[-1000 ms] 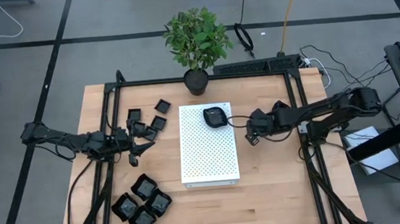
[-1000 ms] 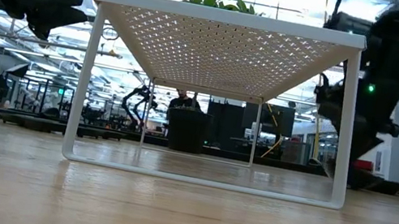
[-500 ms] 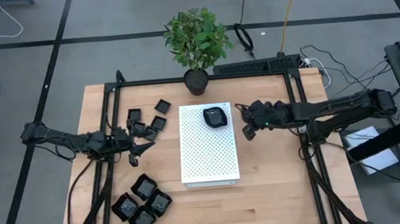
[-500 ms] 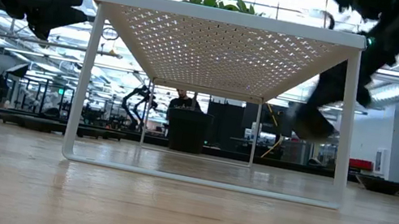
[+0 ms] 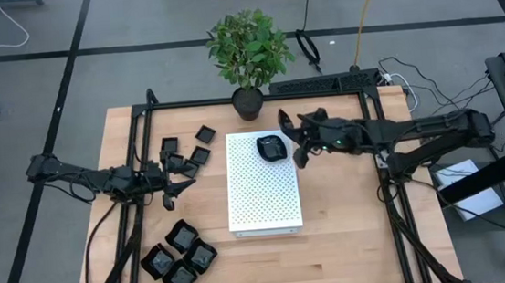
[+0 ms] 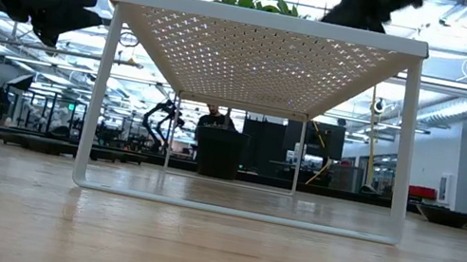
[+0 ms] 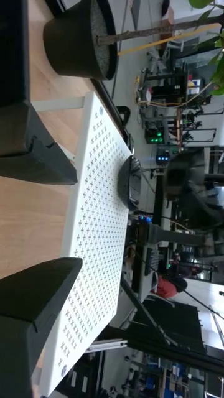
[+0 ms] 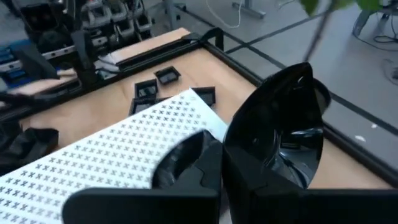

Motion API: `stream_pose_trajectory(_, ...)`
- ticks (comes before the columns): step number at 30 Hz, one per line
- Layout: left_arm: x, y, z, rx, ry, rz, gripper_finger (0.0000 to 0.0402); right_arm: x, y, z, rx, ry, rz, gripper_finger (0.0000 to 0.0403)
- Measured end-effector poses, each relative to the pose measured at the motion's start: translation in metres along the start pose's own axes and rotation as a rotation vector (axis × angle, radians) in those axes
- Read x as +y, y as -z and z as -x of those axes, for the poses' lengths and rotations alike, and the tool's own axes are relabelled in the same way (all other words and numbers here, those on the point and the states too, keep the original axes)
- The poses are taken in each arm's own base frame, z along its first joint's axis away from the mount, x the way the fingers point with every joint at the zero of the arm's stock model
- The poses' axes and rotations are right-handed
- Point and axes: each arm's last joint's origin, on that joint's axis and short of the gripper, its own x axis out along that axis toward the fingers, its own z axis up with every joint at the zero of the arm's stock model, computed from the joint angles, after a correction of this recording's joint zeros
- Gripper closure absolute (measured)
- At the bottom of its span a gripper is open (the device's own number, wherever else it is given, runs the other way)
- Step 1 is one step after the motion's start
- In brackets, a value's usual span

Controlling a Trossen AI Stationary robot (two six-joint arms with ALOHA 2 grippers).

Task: Pick & Place Mini shaped plates
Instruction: Stack the black leaf shaped plate on top of the black leaf shaped plate on the shelf

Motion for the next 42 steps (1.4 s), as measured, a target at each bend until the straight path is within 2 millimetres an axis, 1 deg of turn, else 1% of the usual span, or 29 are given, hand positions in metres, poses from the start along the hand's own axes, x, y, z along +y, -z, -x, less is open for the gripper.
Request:
stream_pose_trajectory(4,0.000,0.000,0.000,0.000,0.000,0.000,0.0195,0.024,-0.027,-0.014,0.091,0.010,0.085,0.0403)
stream_pose_trajectory(7,0.000,0.000,0.000,0.000,0.000,0.000,0.0195,0.042,-0.037,-0.030,0.192,0.031,0.138,0.0403)
stream_pose_trajectory(10,0.000,0.000,0.000,0.000,0.000,0.000,0.0195,0.055,-0.034,-0.045,0.305,0.064,0.192,0.0403)
stream_pose_trajectory(12,0.000,0.000,0.000,0.000,0.000,0.000,0.0195,0.061,-0.031,-0.056,0.345,0.072,0.212,0.0403)
stream_pose_trajectory(16,0.000,0.000,0.000,-0.001,0.000,0.000,0.0195,0.069,-0.020,-0.069,0.404,0.082,0.248,0.0403)
stream_pose_trajectory(19,0.000,0.000,0.000,0.000,0.000,0.000,0.0195,0.069,-0.014,-0.070,0.443,0.094,0.271,0.0403)
stream_pose_trajectory(23,0.000,0.000,0.000,0.000,0.000,0.000,0.0195,0.068,-0.014,-0.068,0.454,0.104,0.264,0.0403)
stream_pose_trajectory(31,0.000,0.000,0.000,0.000,0.000,0.000,0.0195,0.074,-0.012,-0.065,0.453,0.085,0.267,0.0398)
stream_pose_trajectory(37,0.000,0.000,0.000,-0.001,0.000,0.000,0.0195,0.074,-0.012,-0.065,0.450,0.092,0.241,0.0357)
stream_pose_trajectory(42,0.000,0.000,0.000,0.000,0.000,0.000,0.0195,0.074,-0.012,-0.064,0.450,0.086,0.266,0.0318)
